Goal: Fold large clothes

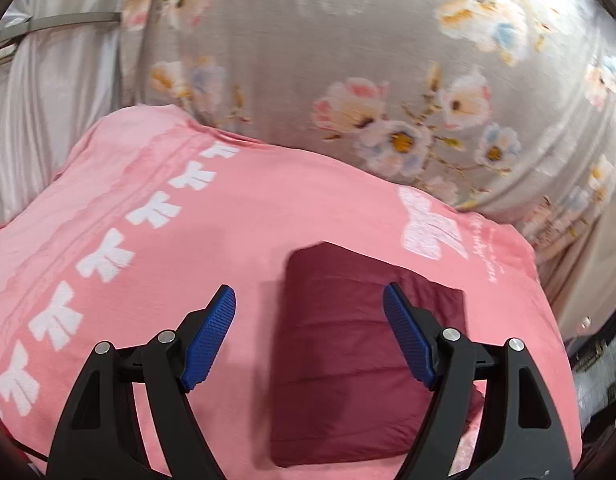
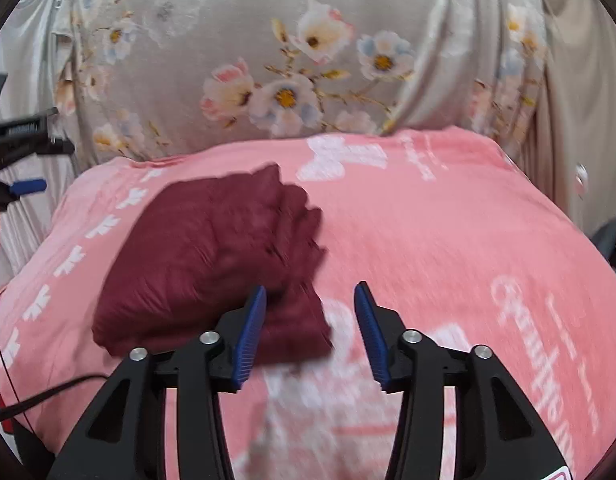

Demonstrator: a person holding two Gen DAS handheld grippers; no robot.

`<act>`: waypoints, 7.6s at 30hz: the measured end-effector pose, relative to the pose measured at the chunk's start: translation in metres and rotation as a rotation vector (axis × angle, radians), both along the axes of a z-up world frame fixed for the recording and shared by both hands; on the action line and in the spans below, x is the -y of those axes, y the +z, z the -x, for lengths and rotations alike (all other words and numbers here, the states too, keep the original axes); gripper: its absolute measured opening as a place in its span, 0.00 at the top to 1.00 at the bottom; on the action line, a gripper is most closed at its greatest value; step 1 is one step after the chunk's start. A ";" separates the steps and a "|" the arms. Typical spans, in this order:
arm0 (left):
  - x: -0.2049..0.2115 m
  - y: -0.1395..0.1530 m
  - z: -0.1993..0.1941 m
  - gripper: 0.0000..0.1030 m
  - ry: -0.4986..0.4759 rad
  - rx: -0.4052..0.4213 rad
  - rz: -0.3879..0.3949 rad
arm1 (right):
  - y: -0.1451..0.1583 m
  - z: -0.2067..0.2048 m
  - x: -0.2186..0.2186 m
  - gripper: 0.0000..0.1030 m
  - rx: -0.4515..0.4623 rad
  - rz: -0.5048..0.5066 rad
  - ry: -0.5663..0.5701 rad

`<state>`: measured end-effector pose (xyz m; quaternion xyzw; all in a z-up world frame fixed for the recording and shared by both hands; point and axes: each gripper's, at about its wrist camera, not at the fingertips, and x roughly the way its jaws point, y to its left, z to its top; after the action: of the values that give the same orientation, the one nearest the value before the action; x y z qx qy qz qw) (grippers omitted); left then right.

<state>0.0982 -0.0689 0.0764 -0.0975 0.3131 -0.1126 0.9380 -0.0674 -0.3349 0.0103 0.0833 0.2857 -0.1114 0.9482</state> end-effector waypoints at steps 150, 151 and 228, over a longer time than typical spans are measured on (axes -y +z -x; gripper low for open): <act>0.083 -0.093 0.027 0.58 -0.198 -0.188 -0.352 | -0.046 -0.025 -0.024 0.90 -0.198 -0.049 -0.033; 0.086 -0.102 0.025 0.57 -0.193 -0.201 -0.359 | -0.051 -0.029 -0.022 0.90 -0.207 -0.047 -0.041; 0.022 -0.157 -0.053 0.06 -0.107 -0.479 0.109 | -0.082 -0.088 0.042 0.30 -0.198 -0.478 -0.103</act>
<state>0.1509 -0.0912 -0.0806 -0.1552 0.5248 -0.1524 0.8230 0.0201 -0.3773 -0.0715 0.3082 0.3905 -0.0965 0.8621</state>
